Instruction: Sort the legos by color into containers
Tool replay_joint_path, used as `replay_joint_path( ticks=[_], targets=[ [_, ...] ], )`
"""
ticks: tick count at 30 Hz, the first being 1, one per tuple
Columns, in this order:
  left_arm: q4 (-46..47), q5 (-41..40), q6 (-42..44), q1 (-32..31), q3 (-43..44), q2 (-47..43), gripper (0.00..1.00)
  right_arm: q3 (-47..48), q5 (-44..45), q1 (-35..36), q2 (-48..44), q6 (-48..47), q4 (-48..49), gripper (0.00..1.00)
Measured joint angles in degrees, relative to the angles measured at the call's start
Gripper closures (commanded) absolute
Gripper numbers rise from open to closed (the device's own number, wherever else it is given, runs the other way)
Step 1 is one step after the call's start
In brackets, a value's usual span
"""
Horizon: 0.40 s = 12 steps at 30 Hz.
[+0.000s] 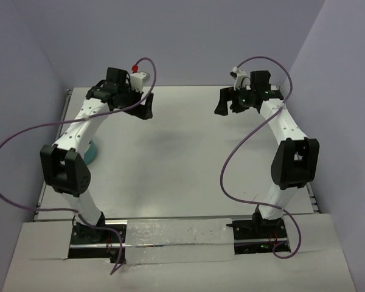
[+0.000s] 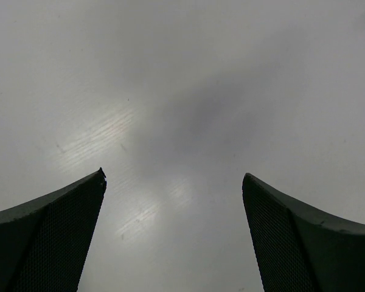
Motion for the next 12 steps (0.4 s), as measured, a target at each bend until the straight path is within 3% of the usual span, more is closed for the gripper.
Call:
replay_joint_path(
  ticks=[6,12],
  targets=[
    [6.1,-3.4,-7.8,-0.5,6.3,12.1,0.01,1.7,2.0,1.5,0.0,5.8,4.5,0.0],
    [8.7,-6.3,-11.5,-0.5,6.5,16.7,0.01,3.4,3.4,4.0,0.6,7.9,6.8,0.0]
  ],
)
